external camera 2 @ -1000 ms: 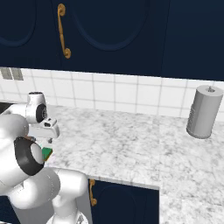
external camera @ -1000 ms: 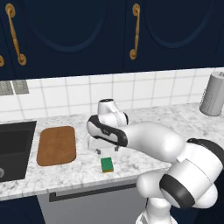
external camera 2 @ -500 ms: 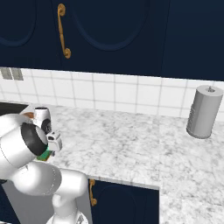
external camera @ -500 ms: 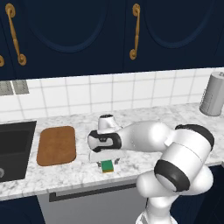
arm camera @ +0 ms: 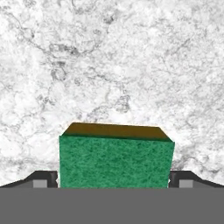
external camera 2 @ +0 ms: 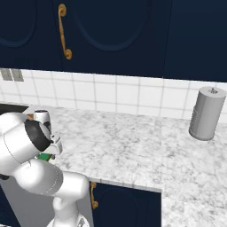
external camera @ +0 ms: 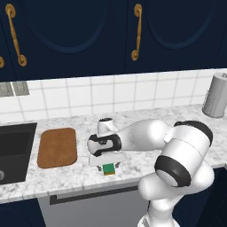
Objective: Pick up the sponge from the counter and clean the cutting board by briefly scrubbing or pressing down on the cutting board. Once finished, release the sponge.
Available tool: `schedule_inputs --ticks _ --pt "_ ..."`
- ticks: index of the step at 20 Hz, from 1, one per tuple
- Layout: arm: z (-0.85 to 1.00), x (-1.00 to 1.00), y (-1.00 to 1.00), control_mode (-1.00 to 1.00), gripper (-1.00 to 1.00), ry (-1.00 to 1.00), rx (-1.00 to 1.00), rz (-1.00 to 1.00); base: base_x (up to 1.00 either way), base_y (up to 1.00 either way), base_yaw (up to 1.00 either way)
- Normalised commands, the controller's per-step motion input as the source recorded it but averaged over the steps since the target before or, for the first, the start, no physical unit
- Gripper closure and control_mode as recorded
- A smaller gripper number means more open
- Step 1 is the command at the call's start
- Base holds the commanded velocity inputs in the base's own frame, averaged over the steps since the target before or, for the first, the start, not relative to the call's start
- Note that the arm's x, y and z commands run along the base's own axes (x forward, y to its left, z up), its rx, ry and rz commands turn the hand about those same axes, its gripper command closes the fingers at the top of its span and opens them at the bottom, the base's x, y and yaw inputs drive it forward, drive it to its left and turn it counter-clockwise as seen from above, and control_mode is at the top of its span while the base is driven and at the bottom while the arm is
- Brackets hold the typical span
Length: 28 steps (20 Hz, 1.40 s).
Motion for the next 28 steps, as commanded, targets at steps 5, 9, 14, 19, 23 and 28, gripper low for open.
schedule_inputs --ticks 5,9,14,19,23,28 --pt "-0.20 0.00 0.04 -1.00 1.00 -0.01 0.00 0.00 0.00 0.00 0.00" --pt "0.00 0.00 0.09 -1.00 1.00 -0.02 0.01 -0.01 0.00 0.00 0.00" --pt "0.68 0.05 0.54 -1.00 1.00 -0.22 0.04 -0.03 0.00 0.00 0.00" --pt "0.23 0.31 0.89 -1.00 1.00 -0.06 0.01 0.00 0.00 0.00 0.00" --pt "0.13 0.45 0.82 -1.00 1.00 0.00 0.00 0.00 0.00 0.00 0.00" --pt "0.28 0.43 0.71 -1.00 1.00 0.00 -0.01 -0.02 0.00 0.00 0.00"
